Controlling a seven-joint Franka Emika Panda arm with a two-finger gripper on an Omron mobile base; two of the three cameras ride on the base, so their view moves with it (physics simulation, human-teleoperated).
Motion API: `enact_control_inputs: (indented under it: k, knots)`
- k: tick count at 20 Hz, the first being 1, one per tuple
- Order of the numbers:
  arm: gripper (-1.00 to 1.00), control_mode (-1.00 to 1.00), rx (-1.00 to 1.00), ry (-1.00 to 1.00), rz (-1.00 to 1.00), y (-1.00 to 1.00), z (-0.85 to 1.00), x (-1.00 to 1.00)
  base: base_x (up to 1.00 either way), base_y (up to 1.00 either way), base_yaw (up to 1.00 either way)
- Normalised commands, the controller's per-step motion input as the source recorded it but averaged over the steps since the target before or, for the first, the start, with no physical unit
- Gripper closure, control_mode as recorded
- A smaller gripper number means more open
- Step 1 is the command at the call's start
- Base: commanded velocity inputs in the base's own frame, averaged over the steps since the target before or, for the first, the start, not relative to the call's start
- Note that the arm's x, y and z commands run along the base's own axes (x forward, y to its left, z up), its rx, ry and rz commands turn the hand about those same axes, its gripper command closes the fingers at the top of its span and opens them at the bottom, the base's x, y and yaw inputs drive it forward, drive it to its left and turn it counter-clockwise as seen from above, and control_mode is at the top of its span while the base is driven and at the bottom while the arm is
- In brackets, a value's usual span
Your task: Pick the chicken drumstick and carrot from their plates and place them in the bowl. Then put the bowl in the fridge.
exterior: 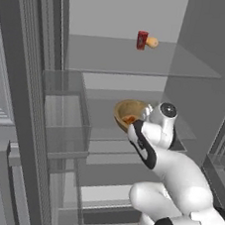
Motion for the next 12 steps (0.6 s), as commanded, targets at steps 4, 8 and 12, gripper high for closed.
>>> enact_control_inputs:
  k: [4, 8, 12]
  knots:
    - [1.0, -1.0, 0.0, 0.02, -0.01, 0.0, -0.14, 0.55, 0.0, 0.0, 0.0]
    - [1.0, -1.0, 0.0, 0.01, 0.0, 0.0, -0.16, 0.48, 0.0, 0.0, 0.0]
    - [1.0, -1.0, 0.0, 0.0, 0.0, 0.0, -0.23, 0.28, 0.0, 0.0, 0.0]
